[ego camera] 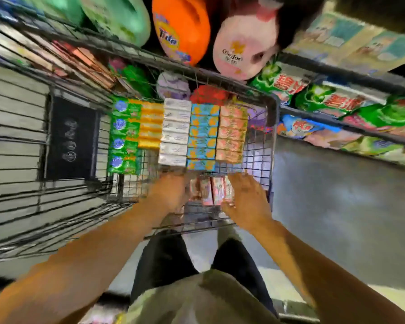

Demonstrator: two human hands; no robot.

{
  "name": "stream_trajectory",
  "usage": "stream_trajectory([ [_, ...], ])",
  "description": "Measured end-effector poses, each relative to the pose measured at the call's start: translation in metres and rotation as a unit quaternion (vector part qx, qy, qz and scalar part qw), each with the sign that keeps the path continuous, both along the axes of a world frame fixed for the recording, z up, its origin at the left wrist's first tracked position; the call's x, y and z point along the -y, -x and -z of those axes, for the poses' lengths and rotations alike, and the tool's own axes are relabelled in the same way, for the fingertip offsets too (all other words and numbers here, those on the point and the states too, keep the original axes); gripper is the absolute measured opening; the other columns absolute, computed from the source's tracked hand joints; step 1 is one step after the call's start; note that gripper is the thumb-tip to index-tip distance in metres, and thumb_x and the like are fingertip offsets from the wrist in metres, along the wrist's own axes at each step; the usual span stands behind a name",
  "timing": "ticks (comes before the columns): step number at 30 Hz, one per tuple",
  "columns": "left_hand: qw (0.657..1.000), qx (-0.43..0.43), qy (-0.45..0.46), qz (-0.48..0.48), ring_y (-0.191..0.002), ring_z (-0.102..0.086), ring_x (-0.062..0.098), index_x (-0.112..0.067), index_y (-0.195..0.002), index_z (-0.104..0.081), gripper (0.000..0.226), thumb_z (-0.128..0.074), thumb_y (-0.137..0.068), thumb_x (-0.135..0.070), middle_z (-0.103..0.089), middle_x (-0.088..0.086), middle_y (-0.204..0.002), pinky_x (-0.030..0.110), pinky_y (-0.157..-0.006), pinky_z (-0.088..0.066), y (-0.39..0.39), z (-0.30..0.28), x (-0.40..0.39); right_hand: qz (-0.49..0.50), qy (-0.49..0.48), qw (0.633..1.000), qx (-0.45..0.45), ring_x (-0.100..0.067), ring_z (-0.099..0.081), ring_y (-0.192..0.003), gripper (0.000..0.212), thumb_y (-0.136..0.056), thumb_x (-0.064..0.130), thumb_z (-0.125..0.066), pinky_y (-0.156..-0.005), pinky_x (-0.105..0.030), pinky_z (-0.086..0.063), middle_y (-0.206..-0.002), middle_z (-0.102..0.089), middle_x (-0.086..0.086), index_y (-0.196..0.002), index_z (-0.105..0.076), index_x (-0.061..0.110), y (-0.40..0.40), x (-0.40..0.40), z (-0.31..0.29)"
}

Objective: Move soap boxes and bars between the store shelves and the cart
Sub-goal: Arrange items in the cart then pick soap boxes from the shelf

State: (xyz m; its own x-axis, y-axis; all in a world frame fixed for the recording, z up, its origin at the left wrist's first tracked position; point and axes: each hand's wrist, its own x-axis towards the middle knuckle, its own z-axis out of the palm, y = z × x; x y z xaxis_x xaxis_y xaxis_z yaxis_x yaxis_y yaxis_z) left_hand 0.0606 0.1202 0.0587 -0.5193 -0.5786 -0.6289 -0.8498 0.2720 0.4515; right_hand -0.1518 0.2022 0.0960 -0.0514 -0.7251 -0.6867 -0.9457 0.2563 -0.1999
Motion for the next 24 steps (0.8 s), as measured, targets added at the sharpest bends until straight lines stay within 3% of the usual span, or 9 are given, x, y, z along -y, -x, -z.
stream_trajectory([
  [4,0.999,-0.034,-0.042,0.003,-0.112,-0.06,0.028,-0.025,-0.144,-0.045,0.055,-0.061,-0.093,-0.037,-0.061,0.008,-0.132,0.037,-0.088,-0.053,0.005,0.043,-0.001,0.037,-0.014,0.999,0.005,-0.025,-0.002,-0.153,0.08,-0.093,0.047,-0.058,-0.124,-0.042,-0.008,-0.166,-0.01,-0.001,-0.157,-0.017,0.022,-0.008,-0.001,0.017],
  [6,0.996,-0.055,-0.072,-0.012,-0.119,-0.056,0.03,-0.024,-0.148,-0.04,0.063,-0.064,-0.092,-0.037,-0.055,0.008,-0.14,0.037,-0.093,-0.05,0.01,0.063,-0.003,0.042,-0.033,0.999,0.003,-0.024,-0.001,-0.153,0.082,-0.093,0.048,-0.057,-0.124,-0.043,-0.009,-0.166,-0.009,-0.001,-0.158,-0.015,0.023,-0.009,-0.001,0.028],
  [10,0.994,-0.066,-0.091,-0.006,-0.135,-0.044,0.028,-0.022,-0.152,-0.034,0.073,-0.069,-0.089,-0.032,-0.04,0.007,-0.153,0.029,-0.101,-0.036,0.025,0.095,-0.003,0.034,-0.038,0.999,-0.006,-0.025,-0.007,-0.152,0.083,-0.092,0.051,-0.057,-0.122,-0.038,-0.007,-0.165,-0.014,-0.002,-0.158,-0.014,0.023,-0.006,-0.002,0.05],
  [16,0.985,-0.092,-0.143,0.025,-0.132,-0.046,0.034,-0.022,-0.152,-0.031,0.087,-0.078,-0.079,-0.017,-0.033,0.015,-0.154,0.034,-0.105,-0.04,0.034,0.124,-0.012,0.061,-0.013,0.998,0.004,-0.03,-0.024,-0.146,0.075,-0.088,0.044,-0.062,-0.12,-0.042,-0.019,-0.157,-0.032,-0.004,-0.152,-0.032,0.021,0.0,-0.009,0.069],
  [21,0.995,-0.074,-0.061,-0.036,-0.121,-0.051,0.036,-0.019,-0.145,-0.045,0.068,-0.071,-0.082,-0.01,-0.045,0.015,-0.14,0.036,-0.088,-0.045,0.027,0.124,-0.025,0.08,-0.026,0.996,0.006,-0.033,-0.03,-0.142,0.077,-0.082,0.042,-0.068,-0.115,-0.05,-0.031,-0.153,-0.036,-0.007,-0.149,-0.037,0.018,0.004,-0.019,0.075],
  [24,0.994,-0.083,-0.044,-0.062,-0.115,-0.054,0.036,-0.014,-0.133,-0.057,0.06,-0.079,-0.076,-0.012,-0.053,0.015,-0.129,0.04,-0.088,-0.047,0.017,0.124,-0.023,0.08,-0.022,0.997,0.007,-0.033,-0.03,-0.141,0.075,-0.084,0.041,-0.069,-0.115,-0.049,-0.032,-0.153,-0.036,-0.008,-0.148,-0.039,0.015,0.005,-0.02,0.075],
])
